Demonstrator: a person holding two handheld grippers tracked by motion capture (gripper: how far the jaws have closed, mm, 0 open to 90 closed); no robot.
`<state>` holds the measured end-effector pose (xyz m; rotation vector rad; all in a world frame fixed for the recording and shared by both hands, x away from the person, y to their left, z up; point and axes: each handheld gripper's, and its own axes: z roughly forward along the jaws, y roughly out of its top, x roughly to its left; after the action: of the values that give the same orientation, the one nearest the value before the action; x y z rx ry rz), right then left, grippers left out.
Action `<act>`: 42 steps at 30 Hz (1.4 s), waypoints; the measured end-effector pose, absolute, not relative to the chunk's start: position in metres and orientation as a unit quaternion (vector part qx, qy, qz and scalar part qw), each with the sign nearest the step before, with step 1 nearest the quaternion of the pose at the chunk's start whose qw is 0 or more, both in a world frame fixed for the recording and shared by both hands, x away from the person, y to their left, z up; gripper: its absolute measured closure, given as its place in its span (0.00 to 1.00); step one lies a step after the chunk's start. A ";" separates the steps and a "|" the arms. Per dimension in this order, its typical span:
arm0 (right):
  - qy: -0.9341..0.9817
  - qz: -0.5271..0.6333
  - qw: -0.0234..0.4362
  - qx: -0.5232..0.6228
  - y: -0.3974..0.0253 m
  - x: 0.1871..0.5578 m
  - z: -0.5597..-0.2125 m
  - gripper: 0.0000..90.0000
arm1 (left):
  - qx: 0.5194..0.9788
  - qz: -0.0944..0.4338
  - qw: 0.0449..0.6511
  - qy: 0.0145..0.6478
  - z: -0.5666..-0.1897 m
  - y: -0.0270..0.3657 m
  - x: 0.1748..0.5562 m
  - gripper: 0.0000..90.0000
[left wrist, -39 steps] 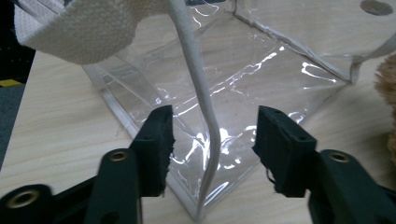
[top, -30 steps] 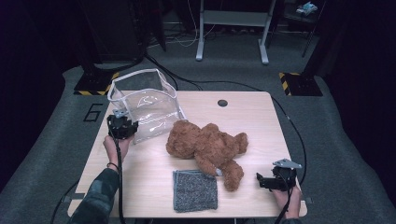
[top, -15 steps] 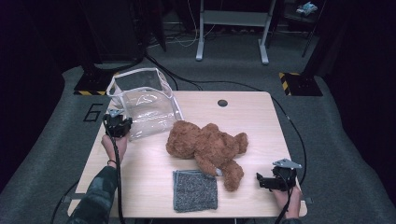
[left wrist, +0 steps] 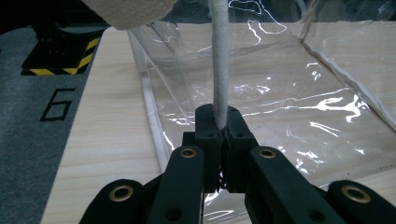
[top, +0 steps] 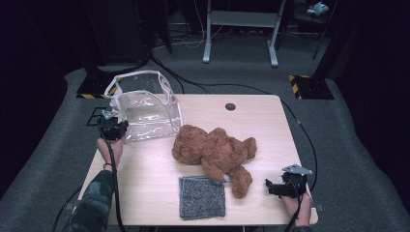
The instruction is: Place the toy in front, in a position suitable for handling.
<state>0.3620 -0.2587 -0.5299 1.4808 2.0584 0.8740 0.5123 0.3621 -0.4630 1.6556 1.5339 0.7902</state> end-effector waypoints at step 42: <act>0.746 0.317 0.228 0.540 -0.258 0.362 -0.530 0.01 | 0.660 0.243 0.408 0.582 -0.446 0.343 0.477 0.24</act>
<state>0.3617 -0.2581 -0.5299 1.4886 2.0540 0.8724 0.4774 0.3426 -0.4458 1.6625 1.4672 0.6135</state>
